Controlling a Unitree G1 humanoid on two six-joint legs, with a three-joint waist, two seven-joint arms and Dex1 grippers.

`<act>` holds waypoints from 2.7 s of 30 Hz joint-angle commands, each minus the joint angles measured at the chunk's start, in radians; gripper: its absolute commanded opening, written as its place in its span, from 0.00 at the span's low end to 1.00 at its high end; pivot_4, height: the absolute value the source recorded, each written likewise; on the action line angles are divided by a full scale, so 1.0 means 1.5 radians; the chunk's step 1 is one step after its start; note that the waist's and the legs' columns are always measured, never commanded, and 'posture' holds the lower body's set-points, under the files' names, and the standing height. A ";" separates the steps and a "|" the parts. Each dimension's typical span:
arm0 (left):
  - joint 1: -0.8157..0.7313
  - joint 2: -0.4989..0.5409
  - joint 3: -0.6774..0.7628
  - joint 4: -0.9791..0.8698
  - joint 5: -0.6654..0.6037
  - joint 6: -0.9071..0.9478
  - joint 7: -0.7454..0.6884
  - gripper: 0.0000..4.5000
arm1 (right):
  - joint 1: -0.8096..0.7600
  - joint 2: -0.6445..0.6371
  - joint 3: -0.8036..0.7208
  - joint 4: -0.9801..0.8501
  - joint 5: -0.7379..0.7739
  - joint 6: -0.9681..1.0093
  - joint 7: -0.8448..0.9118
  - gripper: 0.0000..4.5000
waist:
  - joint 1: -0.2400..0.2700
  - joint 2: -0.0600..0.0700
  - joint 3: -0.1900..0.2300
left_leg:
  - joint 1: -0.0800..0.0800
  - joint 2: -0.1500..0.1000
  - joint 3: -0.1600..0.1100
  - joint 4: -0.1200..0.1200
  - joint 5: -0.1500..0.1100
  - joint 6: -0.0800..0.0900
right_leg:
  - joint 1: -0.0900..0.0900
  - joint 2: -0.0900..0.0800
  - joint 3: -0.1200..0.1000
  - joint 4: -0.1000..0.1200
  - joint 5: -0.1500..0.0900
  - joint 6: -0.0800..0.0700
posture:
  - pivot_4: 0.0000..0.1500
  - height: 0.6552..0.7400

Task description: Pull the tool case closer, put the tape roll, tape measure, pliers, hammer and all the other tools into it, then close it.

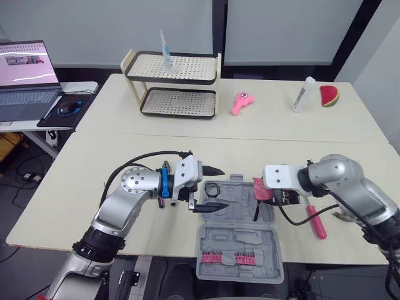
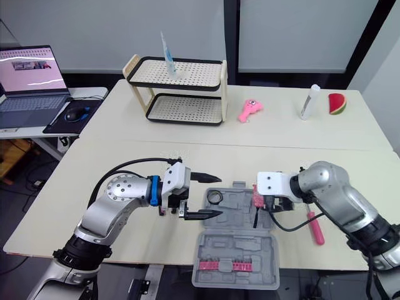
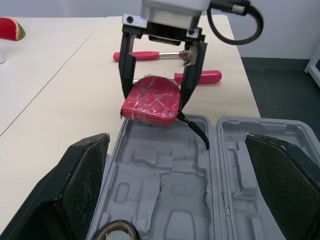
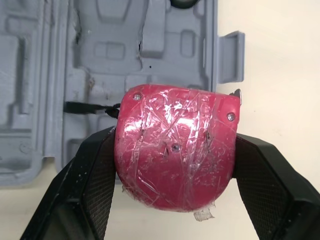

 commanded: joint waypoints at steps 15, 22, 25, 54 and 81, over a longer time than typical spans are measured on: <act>0.017 0.011 0.008 -0.038 -0.005 -0.003 0.014 1.00 | -0.041 0.074 0.073 0.101 -0.114 -0.059 -0.024 0.69 | -0.006 0.000 0.000 | 0.000 0.000 0.000 0.000 0.000 0.000 | -0.002 0.001 0.001 0.001 0.000 0.000 | 1.00 1.00; 0.013 0.010 0.006 -0.040 -0.006 0.003 0.013 1.00 | -0.030 0.089 0.077 0.107 -0.139 -0.075 -0.025 0.69 | -0.006 0.000 0.000 | 0.000 0.001 0.000 0.000 0.000 0.000 | -0.002 0.001 0.001 0.001 0.000 0.000 | 1.00 1.00; 0.010 0.009 0.003 -0.039 -0.004 0.005 0.013 1.00 | -0.027 0.093 0.072 0.105 -0.143 -0.082 -0.031 0.92 | -0.006 0.000 0.000 | 0.000 0.001 0.000 0.000 0.000 0.000 | -0.002 0.001 0.001 0.001 0.000 0.000 | 1.00 1.00; -0.027 -0.009 -0.014 -0.003 0.005 -0.027 -0.007 1.00 | 0.220 0.095 -0.287 -0.033 0.170 -0.177 -0.112 0.65 | -0.003 0.000 0.000 | 0.000 0.001 0.000 0.000 -0.001 0.002 | -0.001 0.001 0.001 0.001 0.000 0.000 | 1.00 1.00; -0.057 -0.018 -0.026 0.033 0.012 -0.042 -0.029 1.00 | 0.221 0.205 -0.229 0.230 0.176 -0.351 -0.183 0.19 | -0.004 0.000 0.000 | 0.001 0.001 0.001 0.000 0.000 0.000 | -0.001 0.001 0.001 0.001 0.000 0.000 | 1.00 1.00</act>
